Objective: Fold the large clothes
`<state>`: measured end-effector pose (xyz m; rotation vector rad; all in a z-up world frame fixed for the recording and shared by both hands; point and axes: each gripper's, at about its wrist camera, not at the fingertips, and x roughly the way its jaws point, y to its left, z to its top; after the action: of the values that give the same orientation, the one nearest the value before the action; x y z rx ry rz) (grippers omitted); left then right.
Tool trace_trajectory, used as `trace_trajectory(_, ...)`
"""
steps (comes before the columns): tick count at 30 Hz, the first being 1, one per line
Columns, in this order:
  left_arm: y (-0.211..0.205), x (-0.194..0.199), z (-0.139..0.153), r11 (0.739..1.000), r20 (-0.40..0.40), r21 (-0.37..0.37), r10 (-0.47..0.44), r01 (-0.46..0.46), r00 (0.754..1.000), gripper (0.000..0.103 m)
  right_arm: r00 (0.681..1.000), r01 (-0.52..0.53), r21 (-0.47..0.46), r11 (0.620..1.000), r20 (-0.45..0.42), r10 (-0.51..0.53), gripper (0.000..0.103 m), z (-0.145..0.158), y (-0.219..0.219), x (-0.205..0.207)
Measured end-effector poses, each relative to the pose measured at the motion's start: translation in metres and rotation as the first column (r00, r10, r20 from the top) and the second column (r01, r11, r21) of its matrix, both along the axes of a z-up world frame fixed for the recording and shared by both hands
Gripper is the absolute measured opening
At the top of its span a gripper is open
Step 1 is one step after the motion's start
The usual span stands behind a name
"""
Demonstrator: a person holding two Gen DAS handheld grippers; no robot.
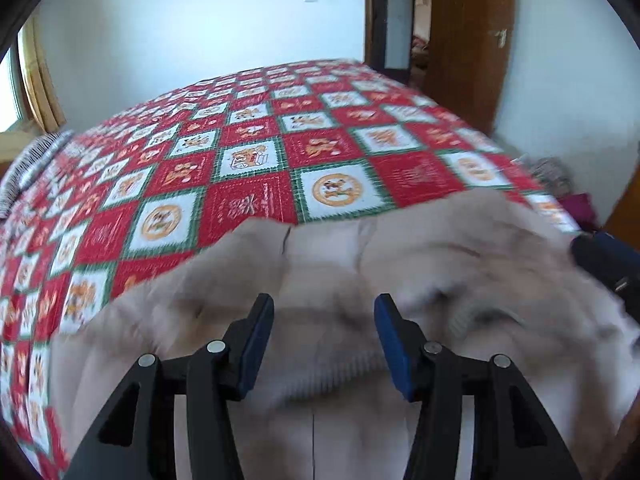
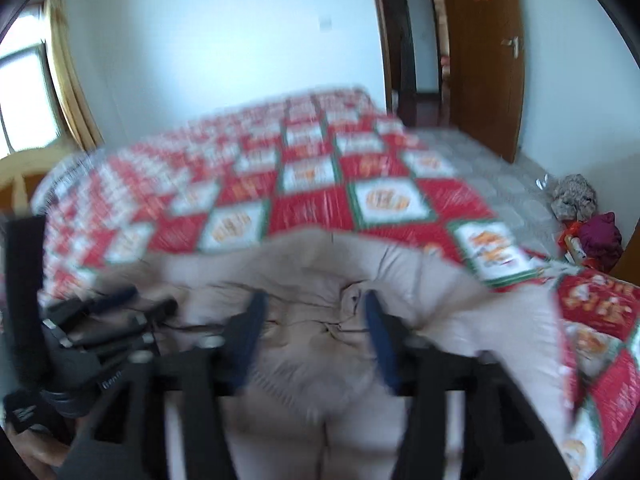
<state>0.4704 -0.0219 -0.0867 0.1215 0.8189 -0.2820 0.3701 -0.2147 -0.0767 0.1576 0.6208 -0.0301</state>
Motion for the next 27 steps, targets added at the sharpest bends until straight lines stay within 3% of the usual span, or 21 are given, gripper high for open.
trace_trajectory(3, 0.033, -0.049, 0.019, 0.999, 0.025, -0.041, -0.004, 0.005, 1.0, 0.066, 0.998, -0.019, -0.033, 0.999, 0.057, 0.021, 0.076, 0.033, -0.002, -0.06)
trace_trajectory(5, 0.055, -0.084, 0.024, 0.998, 0.036, -0.064, -0.001, 0.003, 0.999, 0.067, 0.998, -0.031, -0.033, 0.999, 0.056, 0.033, 0.076, 0.042, -0.006, -0.095)
trace_trajectory(8, 0.08, -0.133, 0.023, 0.996, 0.024, -0.087, -0.008, 0.01, 1.0, 0.067, 0.999, -0.034, -0.027, 0.999, 0.03, 0.035, 0.076, 0.041, -0.017, -0.154)
trace_trajectory(13, 0.11, -0.21, 0.012, 0.999, 0.05, -0.046, -0.027, 0.029, 0.998, 0.067, 1.0, 0.023, -0.064, 0.998, 0.003, -0.023, 0.076, 0.027, -0.032, -0.23)
trace_trajectory(19, 0.161, -0.28, -0.017, 0.987, -0.01, -0.156, 0.04, -0.041, 0.999, 0.073, 0.994, 0.09, -0.12, 0.989, -0.052, -0.096, 0.076, 0.01, -0.051, -0.298)
trace_trajectory(24, 0.19, -0.32, -0.036, 0.978, -0.043, -0.189, 0.083, -0.089, 0.996, 0.073, 0.987, 0.071, -0.034, 0.997, -0.141, -0.075, 0.076, -0.012, -0.061, -0.328)
trace_trajectory(27, 0.198, -0.338, -0.04, 0.973, -0.034, -0.214, 0.082, -0.087, 0.996, 0.073, 0.984, 0.043, -0.031, 0.999, -0.169, -0.047, 0.076, -0.022, -0.055, -0.335)
